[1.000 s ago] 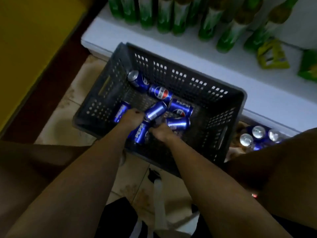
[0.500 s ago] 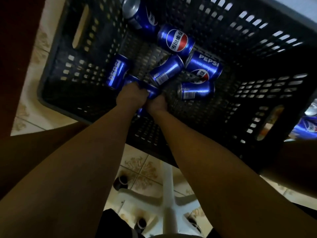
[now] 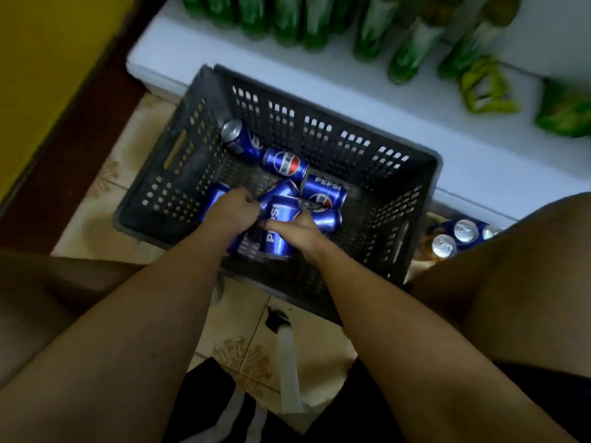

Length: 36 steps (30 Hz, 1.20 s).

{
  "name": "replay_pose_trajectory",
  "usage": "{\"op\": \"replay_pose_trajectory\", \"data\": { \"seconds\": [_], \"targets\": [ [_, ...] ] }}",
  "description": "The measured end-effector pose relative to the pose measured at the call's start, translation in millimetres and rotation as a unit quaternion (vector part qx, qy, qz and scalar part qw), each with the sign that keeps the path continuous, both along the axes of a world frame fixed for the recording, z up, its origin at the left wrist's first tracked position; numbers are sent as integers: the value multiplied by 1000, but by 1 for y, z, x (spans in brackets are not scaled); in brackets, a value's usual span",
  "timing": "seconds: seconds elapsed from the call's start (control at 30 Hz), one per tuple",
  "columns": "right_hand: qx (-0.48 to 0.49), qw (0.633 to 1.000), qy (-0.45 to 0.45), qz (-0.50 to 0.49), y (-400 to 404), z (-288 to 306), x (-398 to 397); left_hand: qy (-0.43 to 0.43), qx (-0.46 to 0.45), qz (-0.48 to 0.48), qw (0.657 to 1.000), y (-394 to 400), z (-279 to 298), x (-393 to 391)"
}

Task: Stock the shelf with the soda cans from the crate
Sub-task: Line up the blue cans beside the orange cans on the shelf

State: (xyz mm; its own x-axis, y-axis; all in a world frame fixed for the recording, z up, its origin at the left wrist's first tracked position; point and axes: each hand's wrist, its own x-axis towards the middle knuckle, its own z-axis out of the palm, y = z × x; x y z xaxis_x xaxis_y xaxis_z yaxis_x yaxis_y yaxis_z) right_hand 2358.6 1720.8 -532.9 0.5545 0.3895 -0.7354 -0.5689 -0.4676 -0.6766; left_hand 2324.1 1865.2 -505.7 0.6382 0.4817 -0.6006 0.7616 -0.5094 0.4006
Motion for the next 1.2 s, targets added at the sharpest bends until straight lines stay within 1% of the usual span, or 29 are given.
{"op": "replay_pose_trajectory", "data": {
  "seconds": [0.07,0.13,0.23,0.33,0.43,0.5,0.57,0.63,0.73,0.87,0.93,1.07,1.2],
  "targets": [
    [40,998,-25,-29,-12,36,7,-37,24,-20,999,-8,28,8],
    [80,994,-30,-66,-23,70,11,-78,51,-42,995,-18,59,17],
    [112,986,-50,-113,-40,118,21,-178,99,-62,977,-36,111,34],
    [188,961,-78,-187,-60,171,35,-247,141,-106,953,-58,169,52],
    [245,935,-76,-246,-82,231,54,-293,185,-156,925,-78,226,73],
    [300,912,-75,-270,-100,271,70,-317,210,-188,906,-89,262,89],
    [329,896,-122,-272,-121,308,85,-334,235,-216,887,-101,296,106],
    [319,891,-176,-271,-142,343,99,-348,255,-238,870,-111,327,123],
    [266,894,-238,-271,-171,387,118,-364,271,-266,851,-128,360,148],
    [225,899,-282,-249,-209,423,141,-365,290,-305,831,-148,382,185],
    [213,900,-292,-244,-223,432,158,-357,300,-324,823,-157,386,207],
    [204,894,-303,-259,-236,435,199,-337,304,-352,819,-175,383,250],
    [190,886,-308,-289,-236,427,245,-326,282,-356,829,-192,369,295]
  ]
}}
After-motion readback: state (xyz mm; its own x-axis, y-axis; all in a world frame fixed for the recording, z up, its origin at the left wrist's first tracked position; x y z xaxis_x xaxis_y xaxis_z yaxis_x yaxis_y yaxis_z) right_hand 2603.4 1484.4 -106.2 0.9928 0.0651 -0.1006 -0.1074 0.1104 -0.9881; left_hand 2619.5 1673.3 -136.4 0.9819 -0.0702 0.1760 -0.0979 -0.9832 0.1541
